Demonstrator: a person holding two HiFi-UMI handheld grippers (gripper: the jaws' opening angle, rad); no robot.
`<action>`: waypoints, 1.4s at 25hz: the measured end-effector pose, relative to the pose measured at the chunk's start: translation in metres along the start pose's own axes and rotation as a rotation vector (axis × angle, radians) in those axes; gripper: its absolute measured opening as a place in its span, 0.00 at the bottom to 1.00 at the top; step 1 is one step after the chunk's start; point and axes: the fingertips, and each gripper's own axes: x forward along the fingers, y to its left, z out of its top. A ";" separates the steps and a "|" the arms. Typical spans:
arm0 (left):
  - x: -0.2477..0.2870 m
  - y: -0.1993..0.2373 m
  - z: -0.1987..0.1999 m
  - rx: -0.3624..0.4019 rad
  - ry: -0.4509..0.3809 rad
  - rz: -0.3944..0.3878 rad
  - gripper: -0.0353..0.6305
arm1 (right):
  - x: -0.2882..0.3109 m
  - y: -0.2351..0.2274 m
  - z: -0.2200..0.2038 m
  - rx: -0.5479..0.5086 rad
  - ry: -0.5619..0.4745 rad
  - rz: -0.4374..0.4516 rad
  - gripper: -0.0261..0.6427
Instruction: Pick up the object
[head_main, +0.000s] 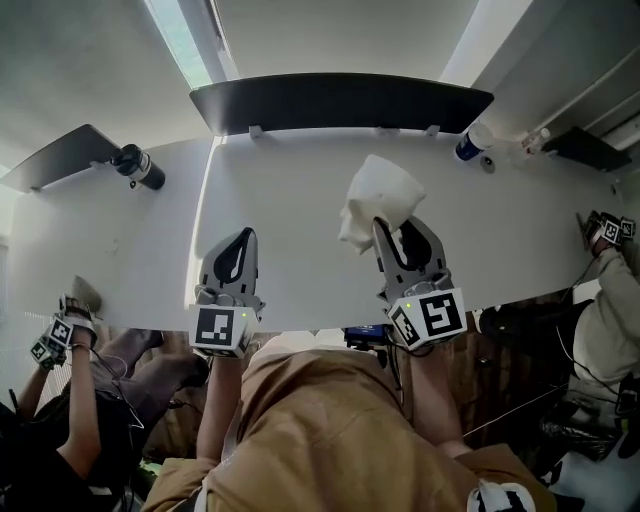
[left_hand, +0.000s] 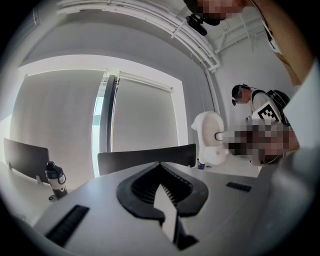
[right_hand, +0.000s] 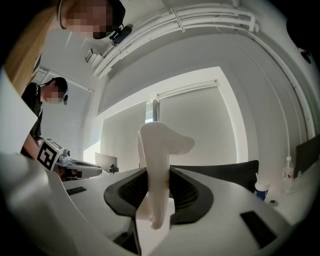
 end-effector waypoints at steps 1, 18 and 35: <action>0.001 -0.001 0.003 0.003 0.000 -0.005 0.06 | -0.001 -0.003 0.003 0.001 -0.012 -0.008 0.24; 0.003 0.005 0.004 0.027 -0.008 0.043 0.06 | -0.008 -0.003 0.000 -0.008 -0.034 -0.067 0.24; 0.030 0.023 0.009 0.057 -0.048 0.072 0.06 | -0.004 -0.010 0.001 -0.026 -0.046 -0.100 0.24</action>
